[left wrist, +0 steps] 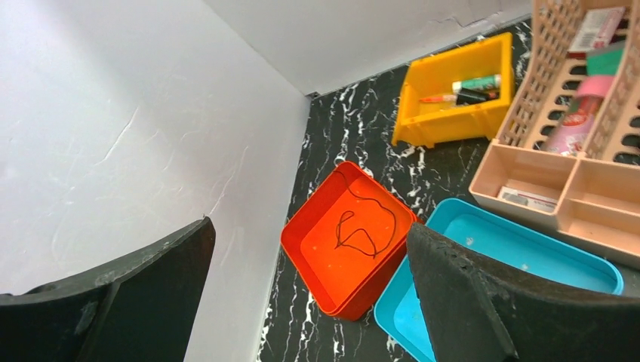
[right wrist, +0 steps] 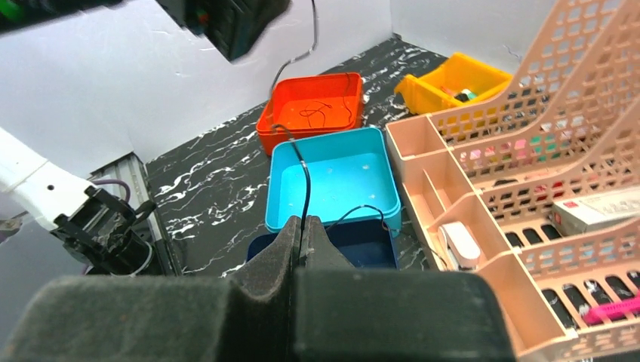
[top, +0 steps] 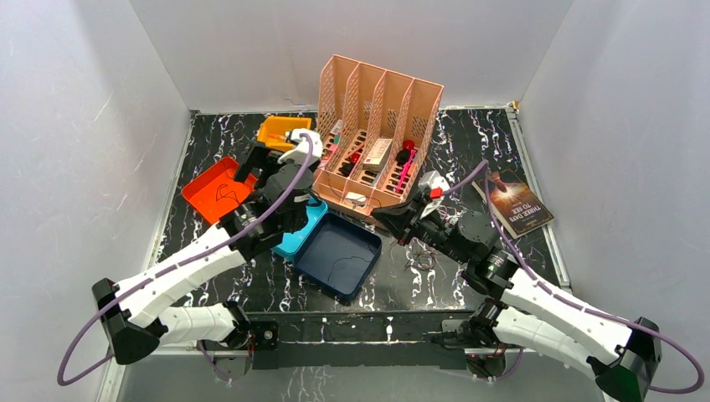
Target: Untangle the cables
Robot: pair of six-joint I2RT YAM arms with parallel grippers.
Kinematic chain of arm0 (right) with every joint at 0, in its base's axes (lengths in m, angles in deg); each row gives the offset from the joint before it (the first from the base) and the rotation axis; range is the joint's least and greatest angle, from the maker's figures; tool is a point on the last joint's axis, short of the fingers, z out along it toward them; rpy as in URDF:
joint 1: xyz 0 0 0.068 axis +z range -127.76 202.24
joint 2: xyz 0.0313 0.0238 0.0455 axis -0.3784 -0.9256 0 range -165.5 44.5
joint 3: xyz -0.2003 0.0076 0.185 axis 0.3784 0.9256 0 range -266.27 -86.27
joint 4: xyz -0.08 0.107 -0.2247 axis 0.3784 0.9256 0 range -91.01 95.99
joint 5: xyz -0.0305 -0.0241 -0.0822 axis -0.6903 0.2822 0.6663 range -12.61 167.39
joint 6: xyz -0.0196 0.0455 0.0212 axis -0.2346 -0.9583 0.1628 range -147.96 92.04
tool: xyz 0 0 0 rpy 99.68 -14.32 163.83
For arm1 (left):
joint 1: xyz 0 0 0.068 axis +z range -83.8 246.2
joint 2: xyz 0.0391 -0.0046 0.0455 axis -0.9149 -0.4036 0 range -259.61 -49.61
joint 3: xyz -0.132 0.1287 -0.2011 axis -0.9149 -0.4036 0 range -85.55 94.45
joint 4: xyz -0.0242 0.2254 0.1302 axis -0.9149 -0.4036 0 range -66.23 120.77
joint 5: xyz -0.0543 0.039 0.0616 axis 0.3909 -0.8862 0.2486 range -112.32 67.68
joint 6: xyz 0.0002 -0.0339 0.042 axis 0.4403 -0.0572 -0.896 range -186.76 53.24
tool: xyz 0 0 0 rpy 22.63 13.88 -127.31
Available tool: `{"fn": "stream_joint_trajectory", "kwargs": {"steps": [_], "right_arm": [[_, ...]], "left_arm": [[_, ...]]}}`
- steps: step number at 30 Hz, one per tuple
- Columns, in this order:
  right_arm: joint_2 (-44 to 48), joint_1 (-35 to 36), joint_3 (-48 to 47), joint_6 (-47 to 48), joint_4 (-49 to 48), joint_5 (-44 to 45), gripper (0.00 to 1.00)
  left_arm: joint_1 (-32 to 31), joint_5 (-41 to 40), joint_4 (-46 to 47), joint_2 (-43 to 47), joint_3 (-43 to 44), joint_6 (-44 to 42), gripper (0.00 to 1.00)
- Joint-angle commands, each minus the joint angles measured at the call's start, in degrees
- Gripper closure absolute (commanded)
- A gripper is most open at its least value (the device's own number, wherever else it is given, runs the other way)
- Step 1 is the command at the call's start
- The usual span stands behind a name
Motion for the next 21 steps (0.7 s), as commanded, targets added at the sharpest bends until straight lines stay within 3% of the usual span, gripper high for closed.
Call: {"fn": "stream_joint_trajectory", "kwargs": {"steps": [1,7,10,21], "right_arm": [[2.64,0.13,1.33,-2.34,-0.46,6.25,1.0],[3.87,0.15,3.84,-3.95,0.39,7.64,1.0],[2.69,0.17,3.78,-4.51,-0.12,5.21,1.0],[-13.32,0.15,-6.33,-3.38,-0.3,-22.92,1.0]], "left_arm": [[1.58,-4.53,4.5,5.2,-0.35,-3.99,0.02],[2.0,-4.04,8.71,9.24,-0.63,-8.46,0.02],[1.97,-1.85,7.44,10.98,0.14,-6.52,0.02],[1.98,5.71,-3.12,11.2,3.3,4.94,0.02]]}}
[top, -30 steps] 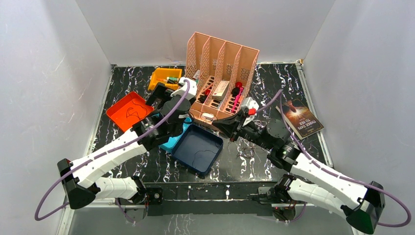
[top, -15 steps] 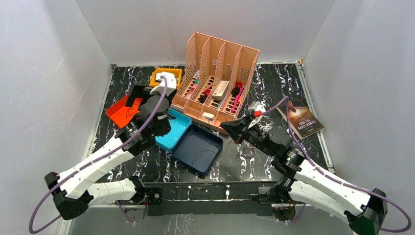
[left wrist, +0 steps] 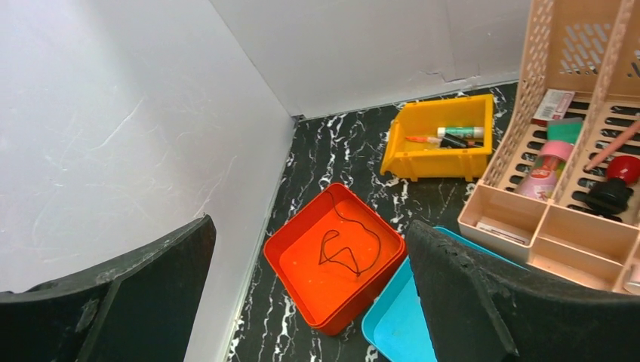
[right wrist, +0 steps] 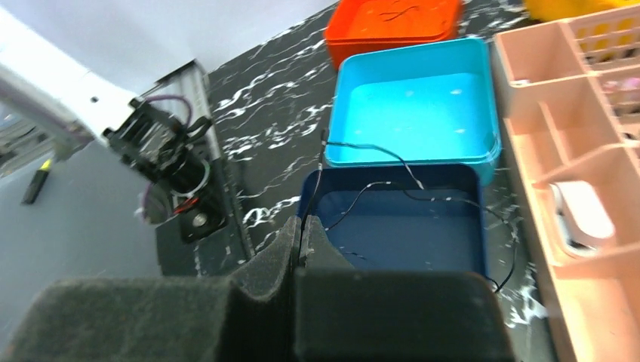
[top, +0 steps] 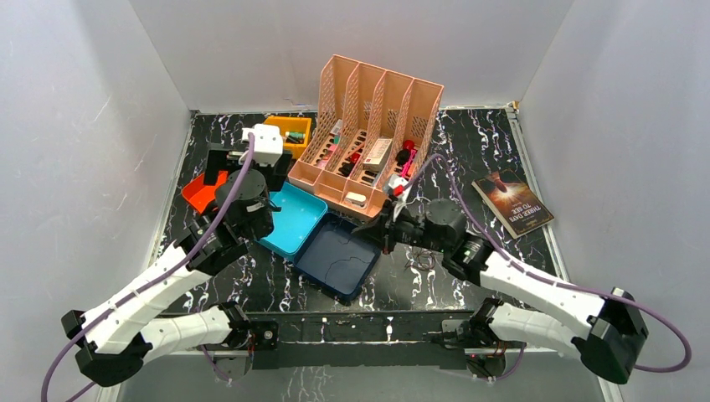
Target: Untangle the cables
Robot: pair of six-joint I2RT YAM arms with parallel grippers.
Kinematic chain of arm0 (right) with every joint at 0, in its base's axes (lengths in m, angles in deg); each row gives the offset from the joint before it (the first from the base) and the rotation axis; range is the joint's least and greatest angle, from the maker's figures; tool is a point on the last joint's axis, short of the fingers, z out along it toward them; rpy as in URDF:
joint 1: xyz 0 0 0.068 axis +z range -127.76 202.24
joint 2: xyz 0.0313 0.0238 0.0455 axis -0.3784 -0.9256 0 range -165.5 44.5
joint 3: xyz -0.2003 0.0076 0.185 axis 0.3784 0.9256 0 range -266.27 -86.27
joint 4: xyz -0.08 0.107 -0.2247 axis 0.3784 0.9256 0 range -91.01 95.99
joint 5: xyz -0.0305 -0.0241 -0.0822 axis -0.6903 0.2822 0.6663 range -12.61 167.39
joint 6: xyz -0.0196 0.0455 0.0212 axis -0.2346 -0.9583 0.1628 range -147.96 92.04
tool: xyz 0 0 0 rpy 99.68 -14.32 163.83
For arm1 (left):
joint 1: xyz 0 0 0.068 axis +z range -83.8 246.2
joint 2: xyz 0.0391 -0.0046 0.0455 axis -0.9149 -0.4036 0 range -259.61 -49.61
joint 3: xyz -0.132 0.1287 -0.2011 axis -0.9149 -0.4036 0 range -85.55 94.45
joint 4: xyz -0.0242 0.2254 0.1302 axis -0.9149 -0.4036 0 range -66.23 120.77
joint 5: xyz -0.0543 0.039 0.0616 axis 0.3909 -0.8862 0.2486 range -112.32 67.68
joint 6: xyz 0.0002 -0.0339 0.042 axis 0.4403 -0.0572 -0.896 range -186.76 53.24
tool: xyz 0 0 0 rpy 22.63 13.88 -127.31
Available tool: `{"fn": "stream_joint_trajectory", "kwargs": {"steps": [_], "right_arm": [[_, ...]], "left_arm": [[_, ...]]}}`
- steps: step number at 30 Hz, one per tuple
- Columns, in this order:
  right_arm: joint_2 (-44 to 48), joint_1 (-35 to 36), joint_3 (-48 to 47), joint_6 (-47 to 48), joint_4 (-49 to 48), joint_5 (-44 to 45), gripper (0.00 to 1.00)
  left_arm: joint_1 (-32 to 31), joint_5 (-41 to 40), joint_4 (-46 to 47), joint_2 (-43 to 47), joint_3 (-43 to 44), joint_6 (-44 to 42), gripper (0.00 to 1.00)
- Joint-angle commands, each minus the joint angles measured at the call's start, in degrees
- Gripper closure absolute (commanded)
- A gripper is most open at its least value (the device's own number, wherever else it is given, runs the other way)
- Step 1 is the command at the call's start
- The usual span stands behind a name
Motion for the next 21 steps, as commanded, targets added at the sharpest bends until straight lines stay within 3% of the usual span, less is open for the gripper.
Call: {"fn": "stream_joint_trajectory", "kwargs": {"steps": [1,6,8,13,19,20,21], "right_arm": [[-4.78,0.09,-6.3,0.03,-3.29,-15.24,1.0],[-7.73,0.15,-8.2,-1.74,-4.29,-22.67,1.0],[-8.44,0.12,-8.13,-1.9,-2.82,-19.63,1.0],[-17.45,0.16,-11.04,-0.5,12.42,-0.54,1.0],[-30.97,0.56,-17.13,1.08,21.72,-2.29,1.0],[-30.92,0.73,-17.58,1.33,21.91,-2.49,0.98],[-29.79,1.1,-17.94,1.58,21.5,-2.44,0.85]], "left_arm": [[0.22,3.56,-5.32,-0.61,2.77,5.3,0.02],[0.16,4.22,-5.75,-1.2,2.44,6.3,0.02],[0.21,4.43,-5.76,-1.24,2.36,6.58,0.02],[0.21,6.46,-8.65,-2.42,2.67,9.95,0.02],[0.22,9.22,-11.69,-4.18,3.54,12.89,0.02],[0.22,9.45,-11.86,-4.36,3.63,13.08,0.02],[0.22,9.8,-12.11,-4.66,3.8,13.42,0.02]]}}
